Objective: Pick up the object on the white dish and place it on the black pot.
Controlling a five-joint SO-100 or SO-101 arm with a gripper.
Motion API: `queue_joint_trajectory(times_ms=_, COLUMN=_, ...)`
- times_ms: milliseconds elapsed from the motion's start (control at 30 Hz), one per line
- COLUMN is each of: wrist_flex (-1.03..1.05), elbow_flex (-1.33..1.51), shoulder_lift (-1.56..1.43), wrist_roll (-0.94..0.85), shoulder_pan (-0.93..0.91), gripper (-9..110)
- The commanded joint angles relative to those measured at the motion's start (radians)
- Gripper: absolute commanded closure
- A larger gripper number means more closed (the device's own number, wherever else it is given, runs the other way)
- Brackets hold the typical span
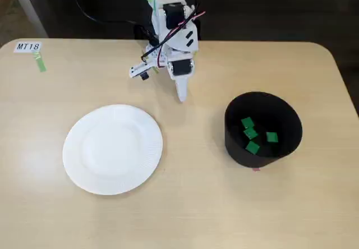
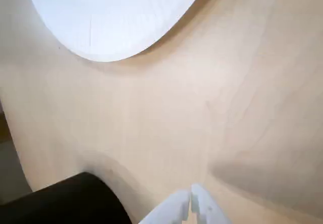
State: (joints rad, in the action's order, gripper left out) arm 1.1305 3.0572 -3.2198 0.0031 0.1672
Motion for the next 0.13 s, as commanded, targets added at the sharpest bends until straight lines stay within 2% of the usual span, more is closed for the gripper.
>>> queue_joint_trajectory(times_ms=0, wrist_flex=-0.009, elbow_flex=-0.006, shoulder_lift=-0.110, wrist_roll=0.002, shoulder_pan=-0.003, gripper=101)
queue_joint_trajectory(times_ms=100, wrist_flex=-0.009, elbow_flex=-0.006, shoulder_lift=-0.110, wrist_roll=0.002, shoulder_pan=-0.003, gripper=101)
